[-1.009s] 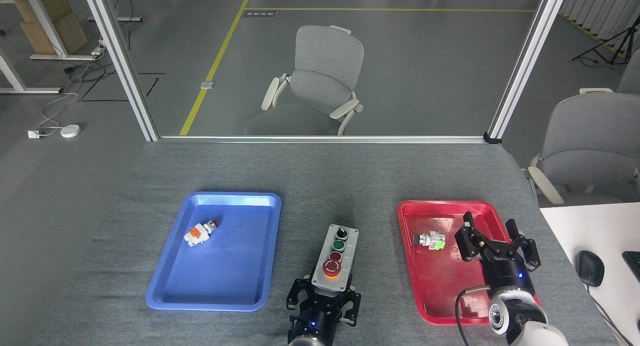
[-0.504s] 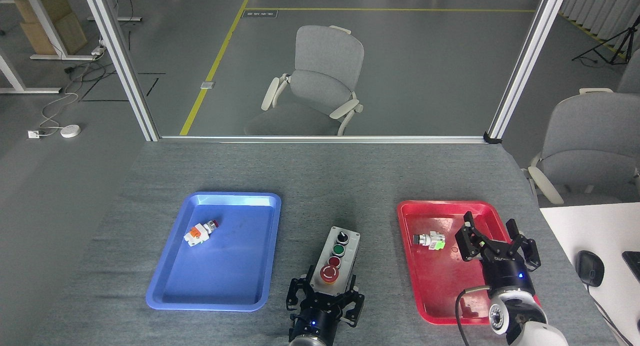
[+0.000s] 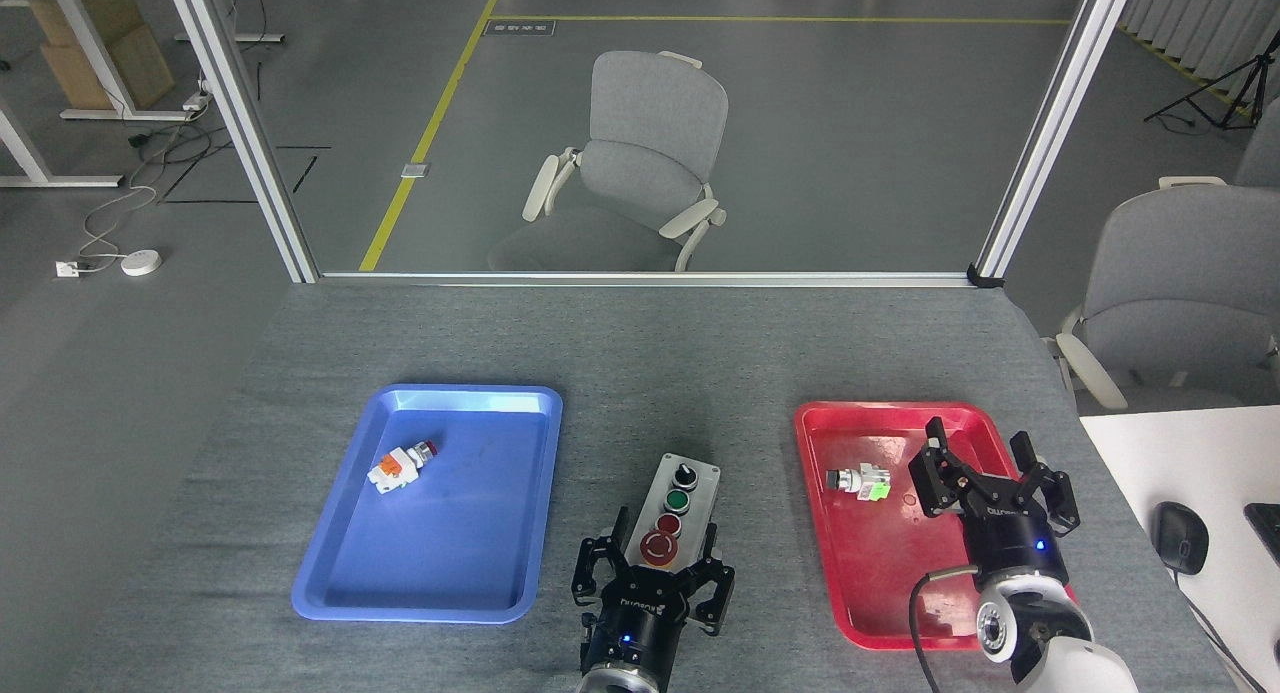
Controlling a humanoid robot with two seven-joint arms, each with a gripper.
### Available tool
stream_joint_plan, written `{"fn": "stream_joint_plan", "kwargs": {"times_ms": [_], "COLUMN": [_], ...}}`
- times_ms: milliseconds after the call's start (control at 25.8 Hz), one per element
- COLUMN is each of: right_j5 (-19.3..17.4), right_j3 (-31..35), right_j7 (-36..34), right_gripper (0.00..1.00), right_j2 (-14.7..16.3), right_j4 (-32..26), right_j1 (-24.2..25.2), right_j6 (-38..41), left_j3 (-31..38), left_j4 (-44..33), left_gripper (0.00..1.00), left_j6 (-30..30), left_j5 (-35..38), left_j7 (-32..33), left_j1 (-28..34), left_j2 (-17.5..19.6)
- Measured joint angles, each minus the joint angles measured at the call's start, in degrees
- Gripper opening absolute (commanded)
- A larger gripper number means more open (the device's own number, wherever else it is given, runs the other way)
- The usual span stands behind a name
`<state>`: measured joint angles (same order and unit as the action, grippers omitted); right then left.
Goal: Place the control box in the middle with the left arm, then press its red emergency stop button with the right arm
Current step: 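Open the left gripper to release the box and lift away, then move the right gripper to the red stop button and press down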
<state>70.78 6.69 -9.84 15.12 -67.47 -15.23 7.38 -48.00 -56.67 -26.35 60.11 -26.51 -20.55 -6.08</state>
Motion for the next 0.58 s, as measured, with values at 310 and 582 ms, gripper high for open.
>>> {"fn": "stream_joint_plan", "kwargs": {"times_ms": [310, 582], "right_j5": [-7.34, -9.26], "right_j3": [-3.15, -15.82], "right_j7": [-0.11, 0.28], "right_gripper": [0.02, 0.00], "right_j2": [0.58, 0.01], "right_j4": [0.86, 4.81], "right_j1": [-3.79, -7.31], "right_j6": [5.90, 16.90], "left_j3": [7.24, 22.40], "left_j4": [-13.30, -18.07], "left_gripper": [0.99, 0.99], "left_j6": [0.79, 13.56], "left_j5": [-0.20, -0.57], "left_j7": [1.37, 4.91], "left_j1": [3.87, 7.81], "left_j2": [9.76, 20.81]}}
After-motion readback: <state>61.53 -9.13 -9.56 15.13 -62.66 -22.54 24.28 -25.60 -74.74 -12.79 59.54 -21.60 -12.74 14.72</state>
